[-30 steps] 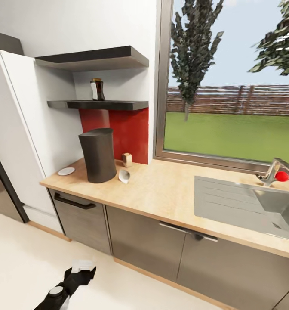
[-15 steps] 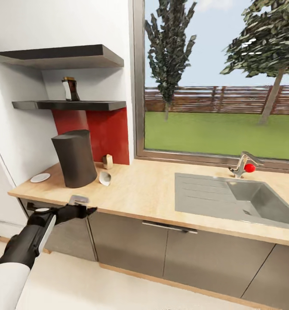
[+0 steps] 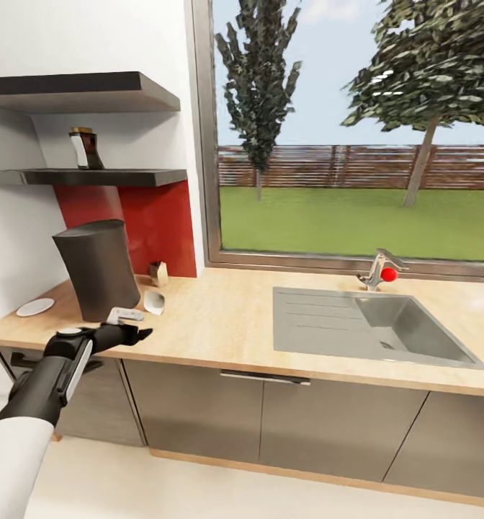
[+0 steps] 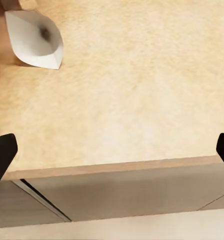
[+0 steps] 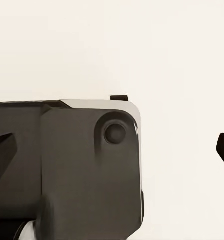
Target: Set up a coffee station on the kitchen countertop: keep the coffee maker on the countertop, move the bottle of coffee from the kitchen shelf to the counter next to the coffee maker, place a paper coffee filter on top of the coffee maker, put the saucer next to the coffee maker with the coffee cup on the saucer, and place the electric kettle next to the coffee maker.
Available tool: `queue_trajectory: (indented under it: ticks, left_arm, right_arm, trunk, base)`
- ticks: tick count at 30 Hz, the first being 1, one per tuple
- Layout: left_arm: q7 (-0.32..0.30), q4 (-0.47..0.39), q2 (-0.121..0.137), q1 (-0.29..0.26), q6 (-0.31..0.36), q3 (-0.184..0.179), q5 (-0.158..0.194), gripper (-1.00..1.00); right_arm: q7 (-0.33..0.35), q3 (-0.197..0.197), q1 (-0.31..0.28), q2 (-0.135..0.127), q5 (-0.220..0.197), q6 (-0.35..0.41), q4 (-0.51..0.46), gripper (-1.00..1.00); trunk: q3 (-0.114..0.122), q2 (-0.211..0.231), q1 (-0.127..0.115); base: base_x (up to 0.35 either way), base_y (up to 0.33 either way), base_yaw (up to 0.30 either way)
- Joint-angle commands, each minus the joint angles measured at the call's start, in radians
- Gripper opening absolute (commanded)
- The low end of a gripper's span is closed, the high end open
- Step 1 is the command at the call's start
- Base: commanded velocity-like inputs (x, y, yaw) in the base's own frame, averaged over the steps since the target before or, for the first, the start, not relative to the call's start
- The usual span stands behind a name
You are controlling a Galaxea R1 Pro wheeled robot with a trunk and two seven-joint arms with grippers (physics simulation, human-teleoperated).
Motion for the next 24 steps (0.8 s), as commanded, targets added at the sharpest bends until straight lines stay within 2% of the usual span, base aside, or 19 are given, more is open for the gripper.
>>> queue_trajectory:
  ticks: [1, 2, 6, 10, 20, 21, 24]
  left_arm:
    - [0.021, -0.001, -0.002, 0.001, -0.004, 0.001, -0.009, 1.0]
    - [0.063, -0.001, -0.007, 0.003, -0.028, 0.0, -0.009, 1.0]
    - [0.12, 0.011, -0.017, 0.005, -0.081, 0.0, -0.012, 1.0]
    - [0.182, 0.019, -0.018, 0.005, -0.089, 0.0, -0.006, 1.0]
    - [0.186, 0.096, -0.018, 0.005, -0.097, 0.0, -0.005, 1.0]
    - [0.186, 0.116, -0.018, 0.005, -0.111, 0.0, -0.006, 1.0]
    - [0.187, 0.187, -0.018, 0.005, -0.22, 0.0, -0.007, 1.0]
  right_arm:
    - [0.001, -0.003, 0.0, 0.0, 0.0, -0.003, 0.0, 1.0]
    - [0.001, -0.003, 0.0, 0.0, 0.0, -0.003, 0.0, 1.0]
    - [0.002, -0.003, 0.0, 0.0, 0.0, -0.003, 0.0, 1.0]
    - [0.001, -0.004, 0.0, 0.0, 0.002, -0.003, 0.002, 1.0]
    - [-0.001, -0.005, 0.0, -0.001, 0.003, -0.004, 0.008, 1.0]
    - [-0.001, -0.005, 0.0, -0.001, 0.003, -0.004, 0.008, 1.0]
    - [0.0, -0.004, 0.0, -0.002, 0.003, -0.003, 0.01, 1.0]
  trunk:
    - [-0.002, -0.002, 0.001]
    - [-0.002, -0.002, 0.001]
    - [-0.002, -0.002, 0.001]
    - [-0.002, -0.002, 0.001]
    - [-0.002, -0.002, 0.001]
    - [-0.002, -0.002, 0.001]
    - [-0.002, -0.002, 0.001]
  base:
    - [0.0, 0.0, -0.011]
    - [0.0, 0.0, -0.005]
    - [0.0, 0.0, -0.002]
    - [0.107, 0.014, 0.0]
    - [0.308, 0.116, 0.0]
    - [0.274, 0.14, 0.0]
    - [0.249, 0.14, -0.103]
